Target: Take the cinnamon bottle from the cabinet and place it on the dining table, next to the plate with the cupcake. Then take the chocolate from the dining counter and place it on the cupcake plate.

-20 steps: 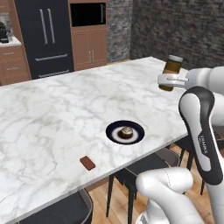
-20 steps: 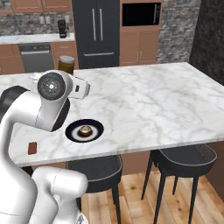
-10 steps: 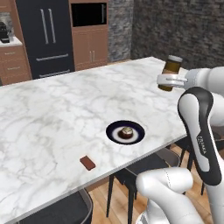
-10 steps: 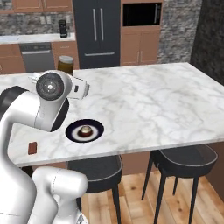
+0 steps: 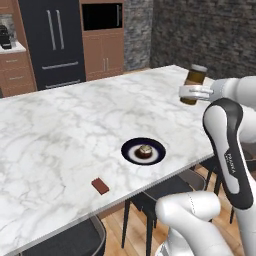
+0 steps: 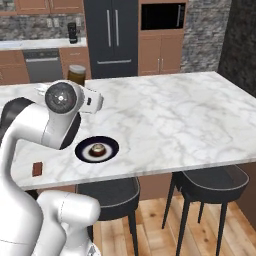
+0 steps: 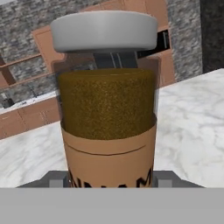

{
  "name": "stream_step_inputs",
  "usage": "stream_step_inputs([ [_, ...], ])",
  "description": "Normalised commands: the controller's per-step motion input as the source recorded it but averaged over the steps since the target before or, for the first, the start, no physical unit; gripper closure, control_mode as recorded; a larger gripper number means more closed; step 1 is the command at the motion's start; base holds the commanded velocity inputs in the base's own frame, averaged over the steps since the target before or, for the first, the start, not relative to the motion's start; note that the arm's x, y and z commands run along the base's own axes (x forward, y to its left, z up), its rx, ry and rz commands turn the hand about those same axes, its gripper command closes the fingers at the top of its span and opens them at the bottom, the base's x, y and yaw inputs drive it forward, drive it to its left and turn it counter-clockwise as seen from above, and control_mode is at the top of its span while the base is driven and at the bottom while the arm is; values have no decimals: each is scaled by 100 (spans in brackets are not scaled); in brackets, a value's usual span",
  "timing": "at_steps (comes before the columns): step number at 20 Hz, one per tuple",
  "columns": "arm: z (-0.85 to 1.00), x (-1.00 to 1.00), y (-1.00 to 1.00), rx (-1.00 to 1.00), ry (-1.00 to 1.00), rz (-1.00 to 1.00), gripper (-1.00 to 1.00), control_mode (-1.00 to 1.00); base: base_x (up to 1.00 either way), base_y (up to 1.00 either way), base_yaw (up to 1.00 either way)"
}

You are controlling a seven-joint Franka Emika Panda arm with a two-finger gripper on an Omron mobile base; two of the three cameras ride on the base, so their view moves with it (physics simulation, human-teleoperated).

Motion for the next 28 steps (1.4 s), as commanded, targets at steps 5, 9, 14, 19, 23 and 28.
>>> stream_step_inputs([
  [5, -31, 20, -28, -6, 9, 35, 100, -100, 0, 0, 0],
  [9, -32, 10, -41, 0, 0, 51, 100, -100, 0, 0, 0],
  [14, -31, 17, -29, 0, -1, 52, 100, -100, 0, 0, 0],
  [19, -45, 9, -21, 1, -9, 37, 100, -100, 0, 0, 0],
  [23, -57, 3, -21, 5, 0, 32, 100, -100, 0, 0, 0],
  [28, -42, 17, -11, 0, 0, 17, 100, -100, 0, 0, 0],
])
